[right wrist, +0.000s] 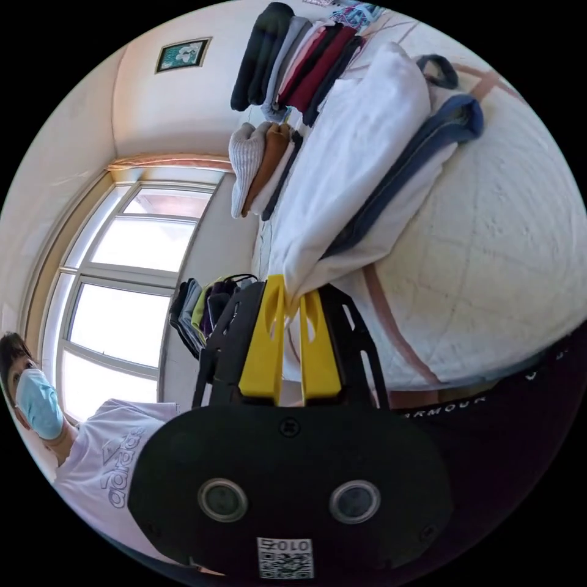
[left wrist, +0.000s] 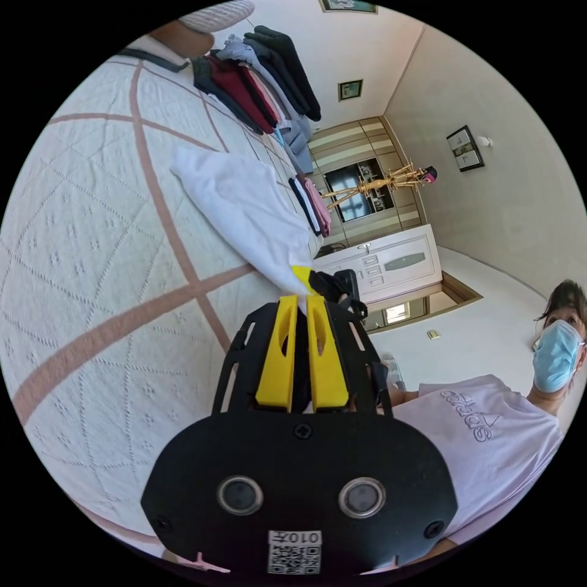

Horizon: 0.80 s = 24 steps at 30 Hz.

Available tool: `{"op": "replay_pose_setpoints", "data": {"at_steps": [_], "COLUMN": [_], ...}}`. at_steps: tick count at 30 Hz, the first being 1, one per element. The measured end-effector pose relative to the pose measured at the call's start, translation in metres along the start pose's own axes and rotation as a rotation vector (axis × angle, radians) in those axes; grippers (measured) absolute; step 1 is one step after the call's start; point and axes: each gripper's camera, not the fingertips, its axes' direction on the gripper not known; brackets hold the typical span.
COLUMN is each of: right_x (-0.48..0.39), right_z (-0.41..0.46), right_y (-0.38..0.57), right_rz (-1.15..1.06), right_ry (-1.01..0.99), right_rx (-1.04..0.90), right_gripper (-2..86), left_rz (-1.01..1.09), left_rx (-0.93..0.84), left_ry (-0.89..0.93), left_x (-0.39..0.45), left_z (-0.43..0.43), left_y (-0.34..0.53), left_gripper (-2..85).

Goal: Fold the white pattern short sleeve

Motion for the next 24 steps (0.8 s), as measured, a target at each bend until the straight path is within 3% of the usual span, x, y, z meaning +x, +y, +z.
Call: {"op": "replay_pose_setpoints", "data": {"at_steps": [7,12,21,24], "right_x": [-0.025,-0.017,-0.045,-0.051], "right_z": [-0.033,-0.066,-0.080,-0.075], "right_y": [0.004,-0.007,-0.017,-0.013], "right_rz": [-0.044,-0.042,-0.079,-0.080], "right_ry": [0.051,0.088,0.231,0.236], "right_rx": [-0.064,-0.215,-0.283,-0.273], "right_gripper": [5.5,5.6,5.3,5.3], "left_rz": [0.008,0.030,0.072,0.110], "left_rx": [0.009,0.027,-0.042,-0.023], "left_ry": [-0.106,-0.141,-0.190,-0.296], "left_x": [0.001,0.004,0.008,0.018], "left_z": [-0.008,-0.006,0.059,0.079], "left_y": [0.004,-0.011,-0.091,-0.129], "left_gripper": [8.0,9.3,12.5,12.9]}}
